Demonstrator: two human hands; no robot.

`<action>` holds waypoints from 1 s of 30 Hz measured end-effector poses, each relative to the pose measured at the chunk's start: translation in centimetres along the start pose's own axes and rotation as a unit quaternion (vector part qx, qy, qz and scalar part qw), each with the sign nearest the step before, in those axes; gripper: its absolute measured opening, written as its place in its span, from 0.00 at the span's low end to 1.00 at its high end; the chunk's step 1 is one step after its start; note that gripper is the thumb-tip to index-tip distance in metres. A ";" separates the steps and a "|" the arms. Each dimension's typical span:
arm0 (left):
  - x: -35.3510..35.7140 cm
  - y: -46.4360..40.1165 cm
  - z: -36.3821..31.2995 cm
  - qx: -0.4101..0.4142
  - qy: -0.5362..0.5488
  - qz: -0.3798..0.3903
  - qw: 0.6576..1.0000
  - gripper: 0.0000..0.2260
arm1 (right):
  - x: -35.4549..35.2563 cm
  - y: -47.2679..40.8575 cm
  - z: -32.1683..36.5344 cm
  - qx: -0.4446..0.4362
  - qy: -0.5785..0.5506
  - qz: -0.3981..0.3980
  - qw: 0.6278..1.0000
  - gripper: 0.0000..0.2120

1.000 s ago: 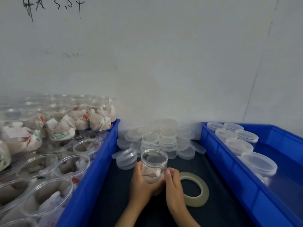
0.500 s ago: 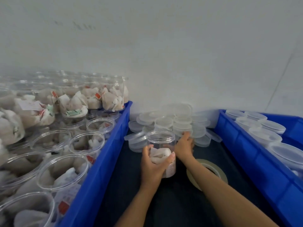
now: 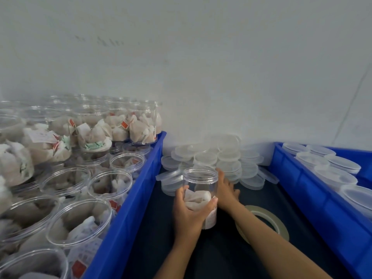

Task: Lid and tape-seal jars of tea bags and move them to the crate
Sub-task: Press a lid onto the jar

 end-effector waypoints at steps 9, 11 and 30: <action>-0.2 0.3 -0.2 0.021 -0.021 0.036 0.999 0.33 | -2.6 1.9 -2.0 -0.075 0.021 0.061 0.995 0.52; -0.3 0.4 -0.2 0.027 -0.020 0.040 0.999 0.31 | -3.6 2.9 -2.2 -0.101 0.022 0.017 0.994 0.52; -0.7 1.3 -1.6 0.102 -0.089 0.211 0.968 0.39 | -8.1 8.9 -3.9 0.149 -0.743 -0.035 0.652 0.28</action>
Point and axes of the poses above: each hand's wrist, its own y-axis away from the middle knuckle, its own x-axis out of the palm, z = x × y, the point moved 1 cm from there along -y, towards the middle knuckle, and after that the axes turned 10 degrees about -z, right-handed, at the moved point
